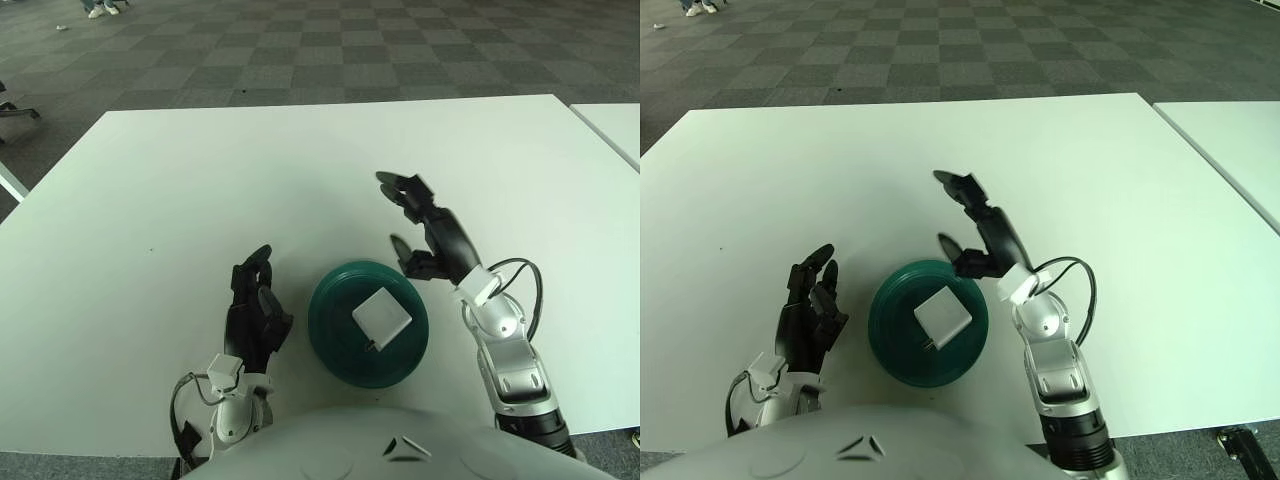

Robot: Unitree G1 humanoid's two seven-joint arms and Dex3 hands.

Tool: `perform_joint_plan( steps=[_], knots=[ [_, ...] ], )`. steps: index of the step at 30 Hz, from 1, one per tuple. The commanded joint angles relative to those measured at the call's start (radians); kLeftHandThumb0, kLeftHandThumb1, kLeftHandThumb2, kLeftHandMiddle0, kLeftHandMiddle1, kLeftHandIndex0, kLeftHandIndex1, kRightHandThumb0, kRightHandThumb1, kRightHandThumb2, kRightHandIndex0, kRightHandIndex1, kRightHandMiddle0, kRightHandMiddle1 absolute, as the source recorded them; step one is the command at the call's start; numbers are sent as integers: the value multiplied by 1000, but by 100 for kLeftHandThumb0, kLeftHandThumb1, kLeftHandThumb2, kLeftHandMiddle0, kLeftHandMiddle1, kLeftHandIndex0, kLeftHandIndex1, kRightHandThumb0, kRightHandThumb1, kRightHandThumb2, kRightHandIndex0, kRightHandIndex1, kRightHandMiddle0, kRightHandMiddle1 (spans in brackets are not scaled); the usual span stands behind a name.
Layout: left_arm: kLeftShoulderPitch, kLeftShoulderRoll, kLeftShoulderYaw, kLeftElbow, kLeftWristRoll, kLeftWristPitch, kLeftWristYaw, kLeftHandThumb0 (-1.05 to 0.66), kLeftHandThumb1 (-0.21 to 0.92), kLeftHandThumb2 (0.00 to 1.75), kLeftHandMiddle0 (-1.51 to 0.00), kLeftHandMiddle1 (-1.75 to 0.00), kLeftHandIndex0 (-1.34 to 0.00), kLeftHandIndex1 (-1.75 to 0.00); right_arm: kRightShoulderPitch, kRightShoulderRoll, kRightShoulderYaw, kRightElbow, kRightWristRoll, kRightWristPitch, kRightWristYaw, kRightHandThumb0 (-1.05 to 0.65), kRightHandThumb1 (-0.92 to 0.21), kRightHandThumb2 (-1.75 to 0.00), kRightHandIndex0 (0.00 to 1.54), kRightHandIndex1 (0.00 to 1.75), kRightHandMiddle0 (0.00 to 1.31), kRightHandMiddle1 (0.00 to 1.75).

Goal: Put the charger into the plate.

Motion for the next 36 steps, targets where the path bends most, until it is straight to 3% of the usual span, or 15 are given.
perform_joint_plan(
  steps=[1,5,12,17,24,36],
  knots=[
    [19,-23,-4,-24,6,4,22,-92,92,102,-29,-2,0,-101,185,140,-153,-9,395,163,-40,-77,-92,-68,43,28,0,103],
    [35,-17,-7,-43,-1,24,16,-92,92,105,-29,-2,0,-96,263,147,-148,16,436,159,-11,-78,-92,-65,35,44,0,107],
    [58,0,-9,-50,-4,36,-1,-92,92,108,-29,-2,0,-86,259,121,-186,155,419,72,32,-77,-92,-67,26,51,0,106],
    [72,15,-8,-51,-5,41,-11,-91,92,108,-29,-1,0,-81,234,84,-203,251,371,-17,70,-76,-92,-72,23,47,0,102],
    [84,23,3,-37,-3,25,-17,-91,92,109,-29,-1,0,-81,247,64,-178,276,320,-101,87,-76,-92,-75,24,37,0,97],
    [120,38,15,-48,-8,16,-24,-91,92,108,-28,-1,0,-81,326,42,-164,234,289,-146,80,-79,-92,-76,29,30,0,95]
  ],
)
